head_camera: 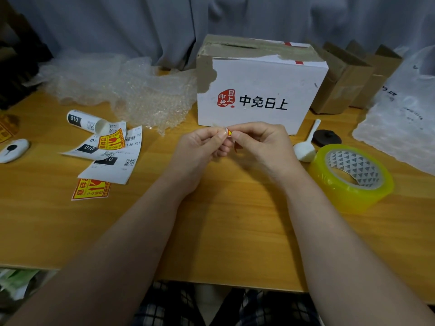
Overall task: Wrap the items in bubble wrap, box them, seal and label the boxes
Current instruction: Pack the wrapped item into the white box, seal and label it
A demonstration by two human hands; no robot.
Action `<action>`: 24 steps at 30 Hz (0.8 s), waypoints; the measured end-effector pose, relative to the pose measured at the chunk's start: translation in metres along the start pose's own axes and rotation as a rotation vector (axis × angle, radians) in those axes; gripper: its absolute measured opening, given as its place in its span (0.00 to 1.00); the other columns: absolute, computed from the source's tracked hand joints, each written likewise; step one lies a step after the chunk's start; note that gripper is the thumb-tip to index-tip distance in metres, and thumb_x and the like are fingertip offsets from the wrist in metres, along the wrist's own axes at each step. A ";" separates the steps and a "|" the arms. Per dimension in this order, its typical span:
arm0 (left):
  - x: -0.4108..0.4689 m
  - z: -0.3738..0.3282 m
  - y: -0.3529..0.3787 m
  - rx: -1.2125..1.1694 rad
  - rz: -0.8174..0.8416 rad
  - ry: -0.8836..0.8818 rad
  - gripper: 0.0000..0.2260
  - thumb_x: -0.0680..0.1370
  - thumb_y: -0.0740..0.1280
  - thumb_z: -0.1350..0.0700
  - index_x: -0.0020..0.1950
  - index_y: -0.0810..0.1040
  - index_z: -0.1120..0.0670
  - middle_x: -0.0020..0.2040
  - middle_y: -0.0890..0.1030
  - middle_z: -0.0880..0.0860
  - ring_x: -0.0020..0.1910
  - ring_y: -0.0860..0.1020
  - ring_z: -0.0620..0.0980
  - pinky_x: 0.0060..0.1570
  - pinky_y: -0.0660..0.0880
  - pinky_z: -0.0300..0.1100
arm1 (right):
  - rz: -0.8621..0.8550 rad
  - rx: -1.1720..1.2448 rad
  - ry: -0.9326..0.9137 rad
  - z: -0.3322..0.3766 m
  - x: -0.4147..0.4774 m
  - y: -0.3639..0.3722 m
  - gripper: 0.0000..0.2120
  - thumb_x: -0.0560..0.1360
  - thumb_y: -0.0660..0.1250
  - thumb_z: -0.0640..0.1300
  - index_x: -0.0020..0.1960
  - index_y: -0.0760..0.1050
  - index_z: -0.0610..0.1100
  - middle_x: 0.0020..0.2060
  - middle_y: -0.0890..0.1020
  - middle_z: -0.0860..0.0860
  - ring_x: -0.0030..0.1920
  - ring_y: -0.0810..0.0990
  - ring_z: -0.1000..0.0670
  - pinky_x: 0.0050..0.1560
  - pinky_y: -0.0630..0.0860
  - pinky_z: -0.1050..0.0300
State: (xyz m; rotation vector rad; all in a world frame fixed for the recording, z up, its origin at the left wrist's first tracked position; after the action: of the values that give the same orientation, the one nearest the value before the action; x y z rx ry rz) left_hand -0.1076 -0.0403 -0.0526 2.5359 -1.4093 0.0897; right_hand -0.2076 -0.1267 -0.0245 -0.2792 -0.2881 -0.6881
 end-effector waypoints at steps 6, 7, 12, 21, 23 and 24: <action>-0.001 0.001 0.001 0.010 -0.003 -0.004 0.07 0.79 0.63 0.63 0.45 0.80 0.59 0.36 0.81 0.50 0.36 0.76 0.45 0.42 0.75 0.36 | 0.000 -0.011 0.024 -0.004 0.000 -0.001 0.08 0.75 0.68 0.34 0.51 0.82 0.42 0.42 0.85 0.50 0.43 0.82 0.55 0.47 0.78 0.60; -0.001 0.001 0.001 0.012 -0.003 -0.009 0.07 0.79 0.63 0.63 0.45 0.80 0.59 0.36 0.81 0.50 0.36 0.76 0.45 0.42 0.75 0.36 | -0.002 -0.008 0.030 -0.005 0.000 -0.001 0.08 0.75 0.68 0.34 0.51 0.82 0.41 0.42 0.85 0.49 0.43 0.82 0.54 0.47 0.79 0.60; -0.001 0.002 0.000 0.041 -0.015 -0.039 0.07 0.79 0.63 0.62 0.44 0.80 0.58 0.35 0.81 0.50 0.35 0.76 0.45 0.41 0.74 0.39 | -0.003 -0.016 0.049 -0.007 0.000 -0.001 0.07 0.75 0.68 0.35 0.50 0.82 0.42 0.43 0.85 0.45 0.44 0.82 0.49 0.49 0.79 0.56; -0.006 -0.016 0.005 0.220 -0.062 0.079 0.05 0.78 0.63 0.65 0.47 0.78 0.60 0.37 0.79 0.52 0.34 0.76 0.40 0.40 0.75 0.32 | -0.037 -0.010 0.035 0.001 -0.002 -0.001 0.06 0.72 0.72 0.37 0.46 0.83 0.46 0.41 0.85 0.50 0.44 0.84 0.49 0.50 0.81 0.54; -0.006 -0.023 0.008 0.271 -0.050 0.108 0.05 0.79 0.63 0.65 0.48 0.78 0.61 0.38 0.80 0.53 0.35 0.77 0.39 0.39 0.74 0.31 | -0.065 0.015 0.031 0.003 -0.002 -0.003 0.06 0.72 0.72 0.36 0.46 0.83 0.46 0.40 0.85 0.48 0.43 0.83 0.48 0.49 0.81 0.53; -0.006 -0.026 0.009 0.285 -0.045 0.112 0.05 0.78 0.63 0.65 0.48 0.79 0.61 0.38 0.80 0.53 0.35 0.77 0.39 0.40 0.74 0.31 | -0.076 0.017 0.025 0.005 -0.002 -0.003 0.06 0.73 0.71 0.36 0.45 0.83 0.46 0.39 0.85 0.47 0.42 0.83 0.48 0.49 0.81 0.54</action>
State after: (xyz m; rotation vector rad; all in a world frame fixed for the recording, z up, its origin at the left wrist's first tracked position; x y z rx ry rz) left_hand -0.1168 -0.0336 -0.0267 2.7355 -1.3811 0.4475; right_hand -0.2121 -0.1264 -0.0206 -0.2444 -0.2814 -0.7629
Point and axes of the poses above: each hand's wrist, its own x-axis towards the middle knuckle, its own y-axis out of the palm, z = x × y, the point moved 7 cm from there along x, towards the middle knuckle
